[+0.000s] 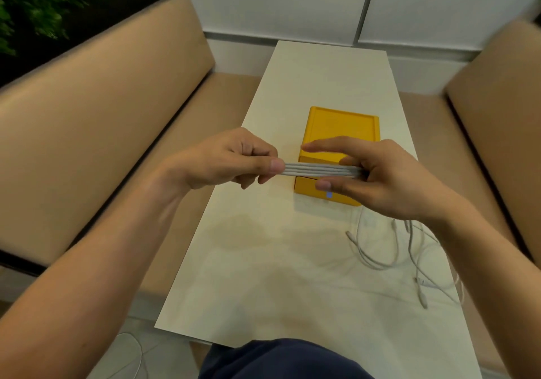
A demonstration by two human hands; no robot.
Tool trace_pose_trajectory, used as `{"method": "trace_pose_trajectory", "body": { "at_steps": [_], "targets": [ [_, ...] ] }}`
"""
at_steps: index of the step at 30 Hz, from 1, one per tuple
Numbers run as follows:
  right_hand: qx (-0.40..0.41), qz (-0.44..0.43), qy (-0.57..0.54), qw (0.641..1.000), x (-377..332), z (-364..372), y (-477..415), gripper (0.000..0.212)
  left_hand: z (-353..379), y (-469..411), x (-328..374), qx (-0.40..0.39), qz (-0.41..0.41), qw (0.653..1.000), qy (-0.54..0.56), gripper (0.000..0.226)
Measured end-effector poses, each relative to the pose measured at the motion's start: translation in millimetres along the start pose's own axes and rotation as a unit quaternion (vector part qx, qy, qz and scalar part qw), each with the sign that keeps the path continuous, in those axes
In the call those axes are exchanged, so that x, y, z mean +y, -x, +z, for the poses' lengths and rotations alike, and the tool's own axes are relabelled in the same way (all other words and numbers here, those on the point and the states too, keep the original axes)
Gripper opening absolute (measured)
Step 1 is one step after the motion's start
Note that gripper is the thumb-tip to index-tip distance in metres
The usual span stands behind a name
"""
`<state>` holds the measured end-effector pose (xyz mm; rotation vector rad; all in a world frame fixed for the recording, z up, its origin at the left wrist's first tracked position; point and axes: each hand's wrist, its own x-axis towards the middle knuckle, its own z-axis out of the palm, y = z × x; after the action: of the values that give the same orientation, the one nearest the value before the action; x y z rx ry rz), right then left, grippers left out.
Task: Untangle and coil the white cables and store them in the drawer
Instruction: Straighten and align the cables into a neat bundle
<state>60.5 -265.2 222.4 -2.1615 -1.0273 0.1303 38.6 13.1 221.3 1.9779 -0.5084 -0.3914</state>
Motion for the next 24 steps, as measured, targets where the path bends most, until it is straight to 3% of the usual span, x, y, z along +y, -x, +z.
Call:
{"method": "trace_pose_trajectory", "body": {
  "at_steps": [4, 7, 11, 17, 21, 24],
  "targets": [
    [0.046, -0.033, 0.126, 0.99, 9, 11, -2, 0.031, 3, 2, -3, 0.003, 0.002, 1.0, 0.001, 0.035],
    [0.044, -0.02, 0.092, 0.995, 8, 14, -1, 0.028, 6, 2, -5, 0.026, 0.011, 1.0, -0.003, 0.035],
    [0.005, 0.053, -0.086, 0.995, 1, 10, 1, 0.031, 5, 3, -8, 0.051, 0.012, 0.998, -0.025, 0.028],
    [0.051, 0.088, -0.025, 0.995, 2, 15, 2, 0.02, 14, 7, -2, 0.069, 0.014, 0.995, -0.076, 0.023],
    [0.087, 0.081, 0.084, 0.989, 0, 24, 5, 0.02, 17, 8, -1, 0.091, 0.006, 0.992, -0.091, 0.026],
    [0.047, 0.057, 0.032, 0.997, -9, 23, 14, 0.018, 13, 9, -3, 0.078, -0.008, 0.99, -0.115, 0.029]
  ]
}}
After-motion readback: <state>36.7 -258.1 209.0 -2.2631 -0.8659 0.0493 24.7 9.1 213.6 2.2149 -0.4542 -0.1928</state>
